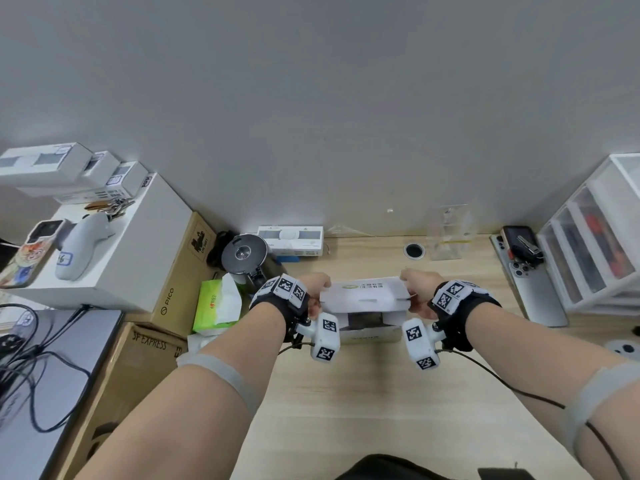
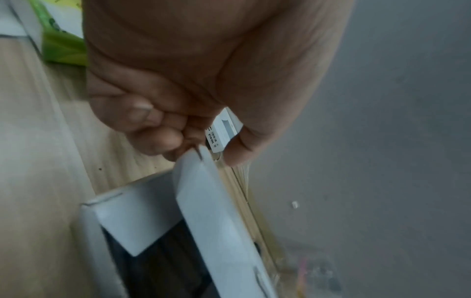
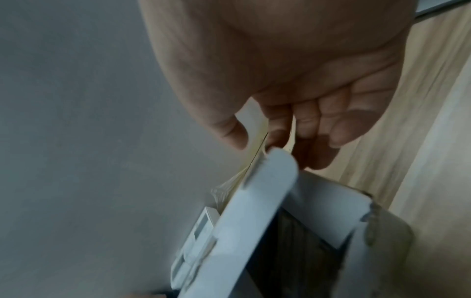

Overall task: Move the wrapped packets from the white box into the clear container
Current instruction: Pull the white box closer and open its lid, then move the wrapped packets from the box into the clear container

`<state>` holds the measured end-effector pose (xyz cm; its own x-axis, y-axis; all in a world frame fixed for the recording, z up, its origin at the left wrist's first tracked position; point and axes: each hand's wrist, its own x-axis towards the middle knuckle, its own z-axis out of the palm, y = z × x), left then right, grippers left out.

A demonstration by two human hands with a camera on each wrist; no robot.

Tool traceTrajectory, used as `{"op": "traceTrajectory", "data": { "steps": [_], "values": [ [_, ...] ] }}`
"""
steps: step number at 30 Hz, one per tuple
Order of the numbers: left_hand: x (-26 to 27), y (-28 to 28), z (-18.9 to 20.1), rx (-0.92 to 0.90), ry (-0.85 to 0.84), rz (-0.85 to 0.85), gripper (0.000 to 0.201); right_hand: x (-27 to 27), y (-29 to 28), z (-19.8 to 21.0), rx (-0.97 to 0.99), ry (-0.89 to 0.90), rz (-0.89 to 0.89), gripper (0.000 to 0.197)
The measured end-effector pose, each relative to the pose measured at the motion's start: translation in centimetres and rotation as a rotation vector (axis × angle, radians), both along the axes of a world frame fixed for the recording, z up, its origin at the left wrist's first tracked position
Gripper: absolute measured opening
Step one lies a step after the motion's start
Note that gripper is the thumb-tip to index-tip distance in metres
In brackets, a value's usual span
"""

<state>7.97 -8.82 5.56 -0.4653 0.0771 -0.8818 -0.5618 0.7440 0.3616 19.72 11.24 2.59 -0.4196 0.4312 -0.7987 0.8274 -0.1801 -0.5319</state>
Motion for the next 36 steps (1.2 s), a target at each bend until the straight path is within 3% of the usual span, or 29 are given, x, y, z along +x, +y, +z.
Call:
{"op": "traceTrajectory", "data": {
  "steps": [7,10,14,17,20,23,25,31,36],
  "values": [
    [-2.6,0.8,1.1,0.354,0.032,0.430,0.040,-2.3,1.7,1.6,-0.264,0.341,-0.263,0.048],
    [-2.9,1.3,0.6,0.348,0.096,0.436,0.037,-3.3,1.8,1.7,-0.276,0.358,-0.239,0.048],
    [-2.6,1.8,-0.8,0.221,0.130,0.315,0.024,-3.7,1.9,0.7,-0.228,0.304,-0.194,0.039],
    [-2.5,1.8,-2.3,0.028,0.205,0.056,0.029,-3.6,1.7,-0.7,-0.106,0.223,-0.139,0.024],
    [-2.2,2.3,-3.8,-0.148,0.257,-0.261,0.053,-3.3,1.9,-2.6,0.160,0.094,0.094,0.033],
    [-1.7,3.2,-5.5,-0.370,0.317,-0.436,0.112,-2.7,1.0,-2.9,0.336,-0.082,0.312,0.076],
    [-1.1,3.8,-6.2,-0.443,0.323,-0.482,0.130,-2.4,-0.1,-3.2,0.398,-0.141,0.354,0.092],
    [-0.3,3.9,-6.4,-0.433,0.371,-0.387,0.104,-2.6,-2.1,-5.2,0.468,-0.207,0.404,0.099],
    [-1.6,3.7,-6.1,-0.326,0.292,-0.392,0.077,-3.6,-1.9,-5.0,0.448,-0.175,0.422,0.085]
  ]
}}
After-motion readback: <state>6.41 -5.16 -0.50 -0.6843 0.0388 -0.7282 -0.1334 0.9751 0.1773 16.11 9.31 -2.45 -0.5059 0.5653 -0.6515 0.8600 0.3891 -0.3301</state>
